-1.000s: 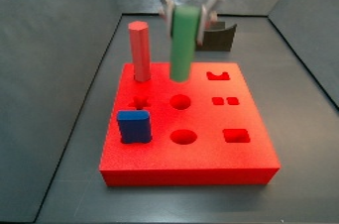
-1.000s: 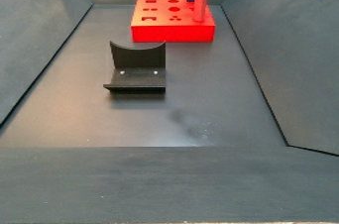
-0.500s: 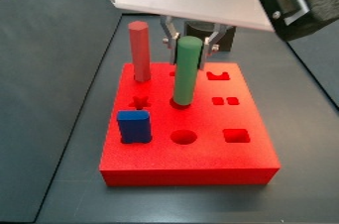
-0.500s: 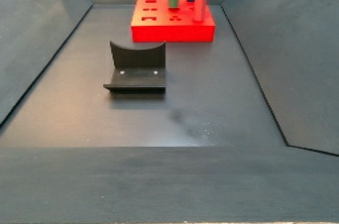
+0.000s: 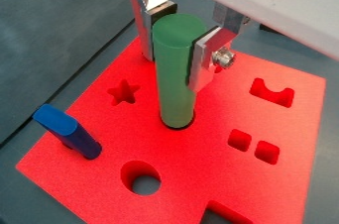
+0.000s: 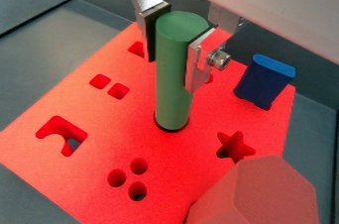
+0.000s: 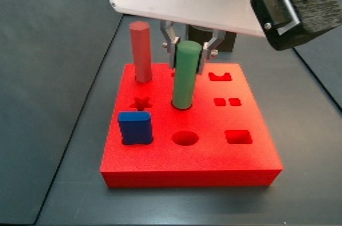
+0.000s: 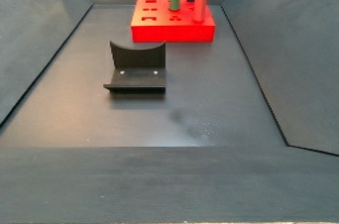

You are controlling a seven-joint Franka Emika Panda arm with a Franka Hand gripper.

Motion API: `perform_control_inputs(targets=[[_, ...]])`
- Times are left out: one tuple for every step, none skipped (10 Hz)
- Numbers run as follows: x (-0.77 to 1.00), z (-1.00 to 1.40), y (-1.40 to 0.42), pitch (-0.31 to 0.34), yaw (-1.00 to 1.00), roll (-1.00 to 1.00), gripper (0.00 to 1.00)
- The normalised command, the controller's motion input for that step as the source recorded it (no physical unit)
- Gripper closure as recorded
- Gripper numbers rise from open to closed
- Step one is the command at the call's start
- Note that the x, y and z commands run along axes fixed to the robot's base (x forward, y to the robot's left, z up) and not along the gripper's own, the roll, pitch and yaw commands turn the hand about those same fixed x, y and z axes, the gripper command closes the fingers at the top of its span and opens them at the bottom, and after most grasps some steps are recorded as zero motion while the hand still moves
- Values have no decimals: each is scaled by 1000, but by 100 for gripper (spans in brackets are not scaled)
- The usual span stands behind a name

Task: Pick up the round object. Move up. Place the round object on the fixture. Regrasp the round object. Move to above the board. Insert the round object.
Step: Insert the round object.

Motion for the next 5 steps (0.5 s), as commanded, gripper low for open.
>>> perform_control_inputs(targets=[[49, -291, 0, -31, -100, -66, 100], [49, -300, 0, -51, -117, -83, 100], [0, -397, 0, -83, -109, -123, 100], [0, -466, 0, -90, -126, -130, 100], [0, -443, 0, -77, -117, -56, 100]])
